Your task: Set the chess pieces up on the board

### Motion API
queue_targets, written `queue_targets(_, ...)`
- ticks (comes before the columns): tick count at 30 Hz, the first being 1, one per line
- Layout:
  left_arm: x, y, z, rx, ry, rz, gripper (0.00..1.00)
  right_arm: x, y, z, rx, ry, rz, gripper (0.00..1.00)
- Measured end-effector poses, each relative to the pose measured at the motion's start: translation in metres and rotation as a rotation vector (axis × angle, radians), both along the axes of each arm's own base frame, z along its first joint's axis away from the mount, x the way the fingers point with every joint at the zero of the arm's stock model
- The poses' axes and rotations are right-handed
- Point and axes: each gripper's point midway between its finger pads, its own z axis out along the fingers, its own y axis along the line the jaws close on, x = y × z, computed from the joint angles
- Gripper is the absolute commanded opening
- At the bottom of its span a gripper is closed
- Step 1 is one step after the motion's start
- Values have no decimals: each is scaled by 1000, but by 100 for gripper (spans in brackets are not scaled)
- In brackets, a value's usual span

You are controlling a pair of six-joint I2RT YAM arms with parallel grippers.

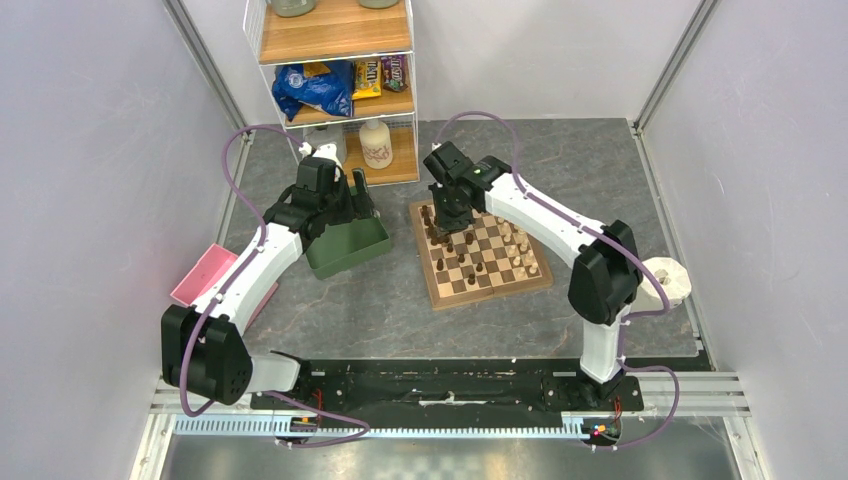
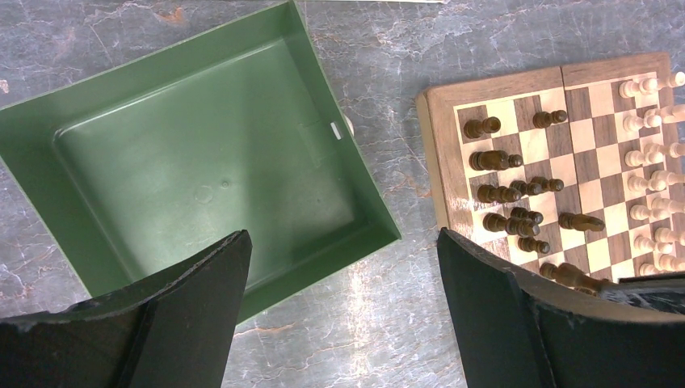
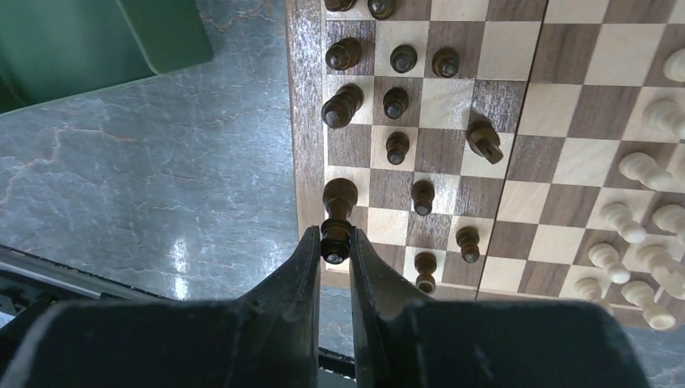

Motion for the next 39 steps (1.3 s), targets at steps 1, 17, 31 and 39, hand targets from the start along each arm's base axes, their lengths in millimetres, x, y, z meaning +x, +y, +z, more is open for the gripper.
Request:
queue_targets(1,0,0,0,0,0,0,92,0,2,-4,-2,10,4,10)
queue_targets(17,0,0,0,0,0,0,92,0,10,-50,-47,102,19,11)
queue_targets(31,0,0,0,1,0,2,92,3,17,-63,-47,106,24,12)
queue_targets(39,0,0,0,2,-1,3,92,5,18,-63,-43,100,25,13)
